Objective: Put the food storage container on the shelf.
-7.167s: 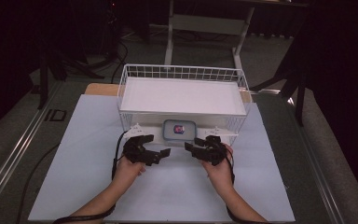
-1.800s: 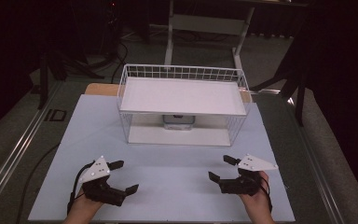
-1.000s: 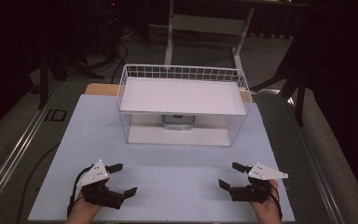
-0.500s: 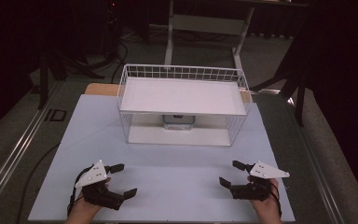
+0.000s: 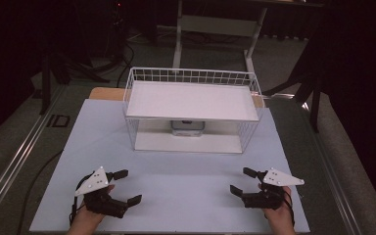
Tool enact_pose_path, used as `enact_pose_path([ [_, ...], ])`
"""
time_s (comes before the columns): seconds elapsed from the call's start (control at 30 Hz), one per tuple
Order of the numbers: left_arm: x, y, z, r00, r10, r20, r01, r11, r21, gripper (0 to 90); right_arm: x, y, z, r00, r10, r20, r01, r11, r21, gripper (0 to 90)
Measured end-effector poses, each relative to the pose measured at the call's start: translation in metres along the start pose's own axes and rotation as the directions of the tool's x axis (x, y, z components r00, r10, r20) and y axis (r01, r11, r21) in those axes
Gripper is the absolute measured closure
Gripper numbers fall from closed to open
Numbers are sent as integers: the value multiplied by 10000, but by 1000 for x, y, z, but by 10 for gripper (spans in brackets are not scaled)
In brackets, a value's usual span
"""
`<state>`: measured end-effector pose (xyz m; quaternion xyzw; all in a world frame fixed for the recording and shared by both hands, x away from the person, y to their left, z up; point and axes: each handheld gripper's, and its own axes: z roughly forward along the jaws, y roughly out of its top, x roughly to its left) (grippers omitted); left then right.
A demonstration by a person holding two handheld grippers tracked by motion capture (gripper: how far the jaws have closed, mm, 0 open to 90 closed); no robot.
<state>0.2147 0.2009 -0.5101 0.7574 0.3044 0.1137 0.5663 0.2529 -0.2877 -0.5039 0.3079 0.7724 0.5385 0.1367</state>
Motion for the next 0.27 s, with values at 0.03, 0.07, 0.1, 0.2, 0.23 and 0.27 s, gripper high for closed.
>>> enact_pose_path([
  [0.03, 0, 0, 0, 10000, 4, -4, -4, 10000, 12, 25, 0, 0, 0, 10000, 6, 2, -6, 10000, -32, 141],
  [0.07, 0, -1, 1, 10000, -38, 18, 38, 10000, 12, 25, -1, 0, -1, 10000, 6, 36, -6, 10000, -35, 141],
  [0.1, 0, -1, 1, 10000, -38, 18, 38, 10000, 12, 25, -1, 0, -1, 10000, 6, 9, -6, 10000, -31, 141],
  [0.2, -1, -1, 2, 10000, -45, 83, 44, 10000, 58, 25, -1, 0, -1, 10000, 19, 23, -19, 10000, -15, 141],
  [0.23, -1, -1, 2, 10000, -45, 83, 44, 10000, 58, 25, -1, 0, -1, 10000, 9, 34, -9, 10000, -24, 141],
  [0.27, -1, -1, 2, 10000, -13, 97, 12, 10000, 81, 25, -1, 0, -1, 10000, 12, 39, -12, 10000, -24, 141],
])
